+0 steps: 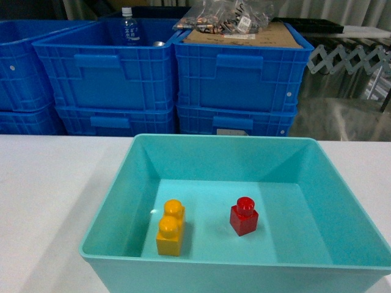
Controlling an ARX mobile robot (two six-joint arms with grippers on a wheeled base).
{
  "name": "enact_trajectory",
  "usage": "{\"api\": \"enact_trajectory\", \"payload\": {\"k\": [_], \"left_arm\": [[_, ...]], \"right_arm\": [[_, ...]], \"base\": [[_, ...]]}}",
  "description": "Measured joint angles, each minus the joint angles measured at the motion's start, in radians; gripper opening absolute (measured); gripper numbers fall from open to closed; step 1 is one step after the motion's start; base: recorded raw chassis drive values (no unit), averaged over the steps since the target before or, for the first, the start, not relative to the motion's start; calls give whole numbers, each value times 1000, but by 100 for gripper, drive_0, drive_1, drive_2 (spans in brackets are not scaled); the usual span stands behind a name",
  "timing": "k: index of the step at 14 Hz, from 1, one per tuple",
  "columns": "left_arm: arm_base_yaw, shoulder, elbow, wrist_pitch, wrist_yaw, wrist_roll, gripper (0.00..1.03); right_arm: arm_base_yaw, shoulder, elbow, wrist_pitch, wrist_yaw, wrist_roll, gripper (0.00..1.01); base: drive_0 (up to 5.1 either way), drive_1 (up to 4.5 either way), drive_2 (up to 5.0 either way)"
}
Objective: Pick red block from blue box to shelf
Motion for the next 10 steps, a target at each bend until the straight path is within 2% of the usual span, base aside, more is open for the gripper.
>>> {"api": "enact_trajectory", "payload": {"k": [10], "left_arm": [[0, 0, 0, 0, 0, 0, 98]], "right_arm": [[0, 0, 0, 0, 0, 0, 98]], "base": [[0, 0, 0]]}}
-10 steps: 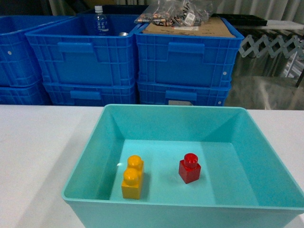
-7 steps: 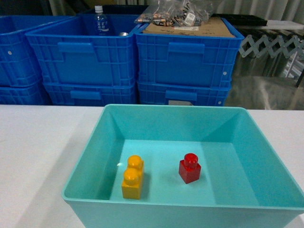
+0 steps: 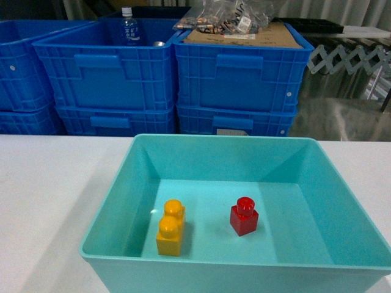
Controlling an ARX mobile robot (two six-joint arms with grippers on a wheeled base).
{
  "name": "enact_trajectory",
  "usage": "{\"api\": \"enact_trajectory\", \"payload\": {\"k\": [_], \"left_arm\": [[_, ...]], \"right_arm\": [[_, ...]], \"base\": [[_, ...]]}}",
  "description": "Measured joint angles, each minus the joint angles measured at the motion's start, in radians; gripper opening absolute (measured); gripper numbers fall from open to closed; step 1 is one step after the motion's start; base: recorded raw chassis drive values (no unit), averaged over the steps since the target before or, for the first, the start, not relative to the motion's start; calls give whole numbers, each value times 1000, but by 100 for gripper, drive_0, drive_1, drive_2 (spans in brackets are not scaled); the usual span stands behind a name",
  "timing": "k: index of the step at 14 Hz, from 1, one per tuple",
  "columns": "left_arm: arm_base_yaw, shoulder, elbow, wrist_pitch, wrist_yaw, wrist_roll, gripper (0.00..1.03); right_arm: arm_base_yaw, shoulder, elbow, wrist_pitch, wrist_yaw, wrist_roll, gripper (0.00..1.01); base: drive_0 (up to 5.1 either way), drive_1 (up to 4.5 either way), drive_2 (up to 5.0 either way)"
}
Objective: Pick red block from blue box to shelf
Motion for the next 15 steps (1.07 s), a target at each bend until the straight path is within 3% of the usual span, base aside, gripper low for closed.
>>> {"api": "enact_trajectory", "payload": {"k": [15], "left_arm": [[0, 0, 0, 0, 0, 0, 98]], "right_arm": [[0, 0, 0, 0, 0, 0, 98]], "base": [[0, 0, 0]]}}
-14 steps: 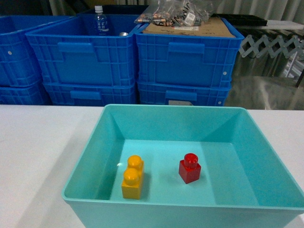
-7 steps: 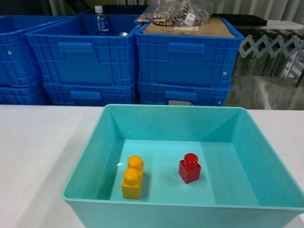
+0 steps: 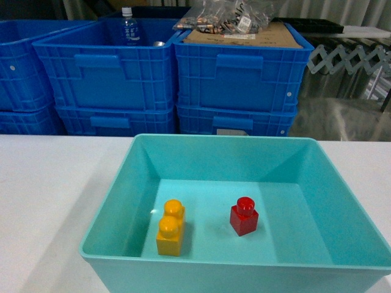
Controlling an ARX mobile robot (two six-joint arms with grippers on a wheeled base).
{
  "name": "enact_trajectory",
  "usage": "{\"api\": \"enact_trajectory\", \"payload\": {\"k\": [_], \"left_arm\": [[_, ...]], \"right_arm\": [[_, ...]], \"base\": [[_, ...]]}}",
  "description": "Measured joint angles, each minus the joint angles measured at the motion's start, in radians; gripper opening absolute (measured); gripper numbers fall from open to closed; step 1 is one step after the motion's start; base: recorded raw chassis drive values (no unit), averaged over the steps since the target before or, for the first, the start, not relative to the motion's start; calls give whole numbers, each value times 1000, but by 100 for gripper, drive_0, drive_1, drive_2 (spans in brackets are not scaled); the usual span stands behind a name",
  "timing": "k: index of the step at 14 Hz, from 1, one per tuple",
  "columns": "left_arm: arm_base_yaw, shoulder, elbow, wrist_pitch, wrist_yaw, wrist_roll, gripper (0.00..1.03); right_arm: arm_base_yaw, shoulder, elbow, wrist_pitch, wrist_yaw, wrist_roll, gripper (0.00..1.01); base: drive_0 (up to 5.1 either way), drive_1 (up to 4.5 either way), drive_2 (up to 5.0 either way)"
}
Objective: Pick red block from blue box to shelf
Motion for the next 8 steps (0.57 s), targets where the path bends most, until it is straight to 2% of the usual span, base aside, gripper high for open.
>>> {"api": "enact_trajectory", "payload": {"k": [8], "left_arm": [[0, 0, 0, 0, 0, 0, 98]], "right_arm": [[0, 0, 0, 0, 0, 0, 98]], "base": [[0, 0, 0]]}}
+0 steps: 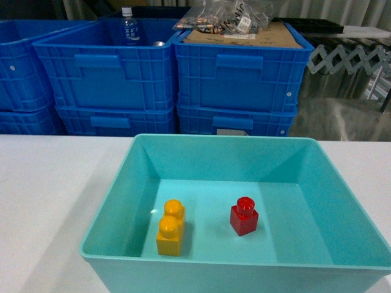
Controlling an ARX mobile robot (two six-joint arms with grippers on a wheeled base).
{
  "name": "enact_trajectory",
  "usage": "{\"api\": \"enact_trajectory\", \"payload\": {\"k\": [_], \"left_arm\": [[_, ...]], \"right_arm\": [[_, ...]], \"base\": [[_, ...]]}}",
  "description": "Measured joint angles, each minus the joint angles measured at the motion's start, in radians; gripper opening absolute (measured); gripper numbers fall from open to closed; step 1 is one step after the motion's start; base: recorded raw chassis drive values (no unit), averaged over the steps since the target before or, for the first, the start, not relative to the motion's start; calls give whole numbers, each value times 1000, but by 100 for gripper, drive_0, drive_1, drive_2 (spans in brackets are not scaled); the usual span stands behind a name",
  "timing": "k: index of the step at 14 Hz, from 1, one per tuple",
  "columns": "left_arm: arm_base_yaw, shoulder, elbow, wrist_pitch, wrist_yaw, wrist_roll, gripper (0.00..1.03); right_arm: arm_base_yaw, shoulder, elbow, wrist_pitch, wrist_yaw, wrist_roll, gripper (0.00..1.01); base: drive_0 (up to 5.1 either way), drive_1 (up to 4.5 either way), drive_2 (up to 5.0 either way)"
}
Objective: Pick red block from blue box to shelf
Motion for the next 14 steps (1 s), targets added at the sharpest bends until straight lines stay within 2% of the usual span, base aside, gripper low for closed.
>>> {"api": "enact_trajectory", "payload": {"k": [3, 4, 5, 6, 7, 8, 10, 12, 14], "left_arm": [[0, 0, 0, 0, 0, 0, 98], [0, 0, 0, 0, 0, 0, 98], [0, 0, 0, 0, 0, 0, 98], [0, 0, 0, 0, 0, 0, 98], [0, 0, 0, 0, 0, 0, 98], [0, 0, 0, 0, 0, 0, 98], [0, 0, 0, 0, 0, 0, 98], [0, 0, 0, 0, 0, 0, 98], [0, 0, 0, 0, 0, 0, 98]], "right_arm": [[0, 4, 3, -21, -5, -6, 98], [35, 137, 47, -76, -18, -34, 98], [94, 275, 77, 8, -6, -41, 98], [166, 480, 153, 144, 4, -38, 98], [223, 690, 238, 236, 13, -12, 98], [292, 904, 335, 269, 13, 23, 98], [410, 1241, 525, 259, 35, 60, 98], [453, 1501, 688, 222, 50, 85, 98], [459, 1756, 864, 118, 80, 136, 98]], "base": [[0, 0, 0], [0, 0, 0], [0, 0, 0], [0, 0, 0], [0, 0, 0], [0, 0, 0], [0, 0, 0], [0, 0, 0], [0, 0, 0]]}}
